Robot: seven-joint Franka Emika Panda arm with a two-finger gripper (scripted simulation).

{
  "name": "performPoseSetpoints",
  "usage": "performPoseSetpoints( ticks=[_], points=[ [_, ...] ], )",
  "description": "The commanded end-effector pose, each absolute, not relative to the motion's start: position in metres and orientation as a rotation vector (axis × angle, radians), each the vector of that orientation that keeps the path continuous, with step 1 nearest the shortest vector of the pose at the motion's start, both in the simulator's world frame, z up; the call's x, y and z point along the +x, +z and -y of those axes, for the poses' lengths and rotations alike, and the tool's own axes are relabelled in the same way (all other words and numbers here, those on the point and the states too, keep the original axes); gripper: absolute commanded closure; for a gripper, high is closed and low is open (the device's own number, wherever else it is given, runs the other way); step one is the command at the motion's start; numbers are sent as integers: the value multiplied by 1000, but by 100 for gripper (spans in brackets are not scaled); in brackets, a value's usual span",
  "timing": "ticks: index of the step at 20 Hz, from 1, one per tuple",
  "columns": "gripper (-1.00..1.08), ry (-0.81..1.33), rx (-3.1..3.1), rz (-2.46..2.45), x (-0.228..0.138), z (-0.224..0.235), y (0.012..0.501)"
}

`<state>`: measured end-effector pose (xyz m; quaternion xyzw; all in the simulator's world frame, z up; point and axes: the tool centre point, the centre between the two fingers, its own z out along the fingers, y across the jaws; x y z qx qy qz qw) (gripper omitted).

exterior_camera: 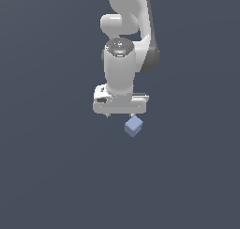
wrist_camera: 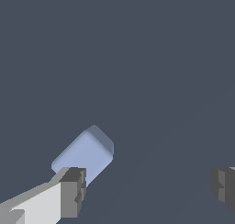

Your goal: Pick up the object and move it to a goal position.

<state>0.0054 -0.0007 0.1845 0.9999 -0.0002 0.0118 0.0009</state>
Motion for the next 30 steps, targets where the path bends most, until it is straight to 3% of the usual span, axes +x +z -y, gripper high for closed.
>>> performPoseSetpoints(
  ticks=[1,30],
  points=[
    [-92,37,3140,1,5,1,185],
    [-92,55,3139,138,10,2,173]
  ],
)
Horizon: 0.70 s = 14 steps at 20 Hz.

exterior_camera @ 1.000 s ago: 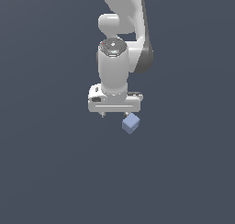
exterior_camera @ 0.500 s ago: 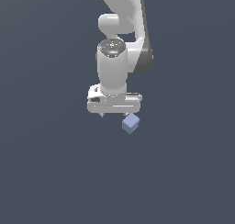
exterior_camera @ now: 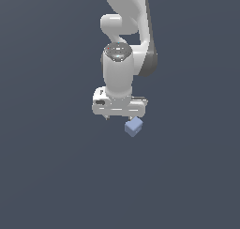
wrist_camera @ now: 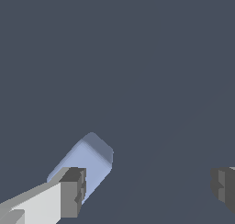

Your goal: Pick up the object and move it to a goal position.

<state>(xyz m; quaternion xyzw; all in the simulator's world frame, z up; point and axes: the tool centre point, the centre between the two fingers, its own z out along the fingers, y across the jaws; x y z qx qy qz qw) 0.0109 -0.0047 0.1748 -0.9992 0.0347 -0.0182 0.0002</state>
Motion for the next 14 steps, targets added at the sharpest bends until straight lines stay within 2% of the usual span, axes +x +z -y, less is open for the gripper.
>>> performPoseSetpoints(
  ticks=[1,14],
  points=[
    [-92,-54,-3135,-160,9,1,171],
    [-92,-30,-3081,-575,-4,-30,144]
  ],
)
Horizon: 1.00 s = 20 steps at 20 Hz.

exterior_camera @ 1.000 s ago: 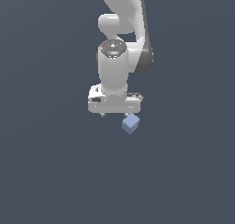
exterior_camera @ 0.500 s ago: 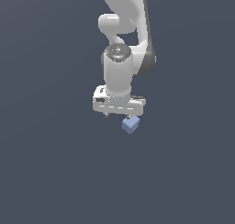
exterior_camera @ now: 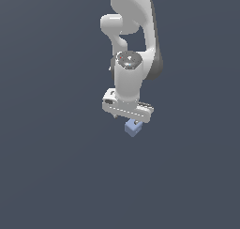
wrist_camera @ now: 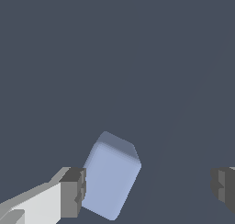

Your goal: Pick up the object and move it to a goal position.

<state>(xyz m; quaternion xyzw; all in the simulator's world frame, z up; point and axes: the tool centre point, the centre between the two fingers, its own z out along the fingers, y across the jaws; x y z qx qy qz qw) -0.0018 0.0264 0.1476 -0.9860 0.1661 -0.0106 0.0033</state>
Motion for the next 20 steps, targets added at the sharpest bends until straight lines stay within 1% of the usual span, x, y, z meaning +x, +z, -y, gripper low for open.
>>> performPoseSetpoints(
  ticks=[1,12,20],
  points=[
    [-92,-28,-3075,-610,-5,-33,142],
    [-92,-9,-2981,-978,-19,-58,119],
    [-92,-2,-2925,-1143,-27,-69,108]
  ],
)
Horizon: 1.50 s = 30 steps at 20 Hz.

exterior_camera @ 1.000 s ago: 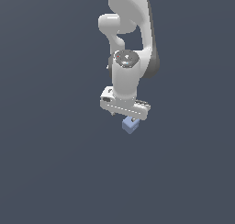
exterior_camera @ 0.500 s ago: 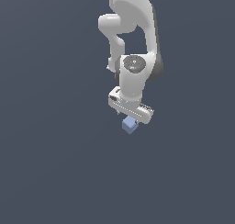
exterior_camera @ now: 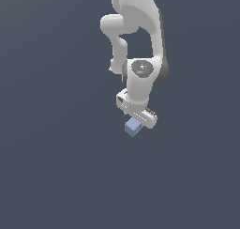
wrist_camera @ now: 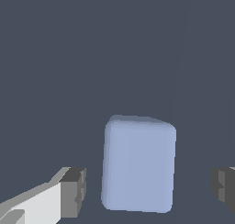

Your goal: Pick up the object and move it to a goal position.

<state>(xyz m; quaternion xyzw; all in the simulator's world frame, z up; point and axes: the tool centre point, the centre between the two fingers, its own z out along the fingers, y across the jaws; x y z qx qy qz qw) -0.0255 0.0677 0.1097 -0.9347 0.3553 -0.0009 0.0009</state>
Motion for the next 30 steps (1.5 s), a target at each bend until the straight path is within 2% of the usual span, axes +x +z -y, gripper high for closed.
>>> performPoseSetpoints(
  ticks=[1,12,26,27,30],
  points=[
    [-92,-2,-2920,-1156,-27,-70,107],
    [-92,0,-2907,-1192,-29,-73,101],
    [-92,0,-2904,-1198,-29,-73,55],
    [108,0,-2904,-1198,-29,-73,55],
    [108,0,-2904,-1198,-29,-73,55]
  ],
)
